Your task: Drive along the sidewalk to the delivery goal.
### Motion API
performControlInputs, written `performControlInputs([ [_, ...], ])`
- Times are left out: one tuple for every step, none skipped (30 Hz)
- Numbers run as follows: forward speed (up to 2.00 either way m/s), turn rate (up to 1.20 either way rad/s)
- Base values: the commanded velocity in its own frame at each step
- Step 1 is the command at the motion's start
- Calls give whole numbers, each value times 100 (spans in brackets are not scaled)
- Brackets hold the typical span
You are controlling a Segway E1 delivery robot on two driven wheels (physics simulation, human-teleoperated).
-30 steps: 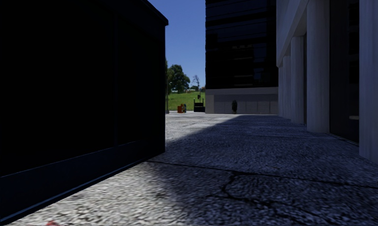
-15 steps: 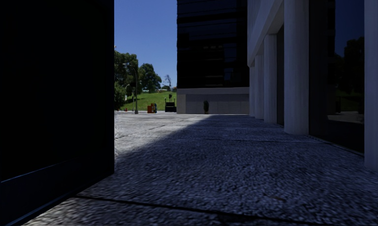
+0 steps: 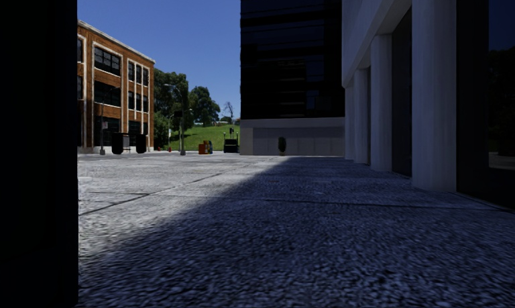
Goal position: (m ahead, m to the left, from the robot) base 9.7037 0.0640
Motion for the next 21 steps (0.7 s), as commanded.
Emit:
performControlInputs([
  [200,0],
  [200,0],
  [200,0],
  [200,0],
  [200,0],
  [200,0],
  [200,0],
  [200,0],
  [200,0],
  [200,0],
  [200,0],
  [200,0],
  [200,0],
  [200,0],
  [200,0],
  [200,0],
  [200,0],
  [200,0],
  [200,0],
  [200,0],
  [200,0],
])
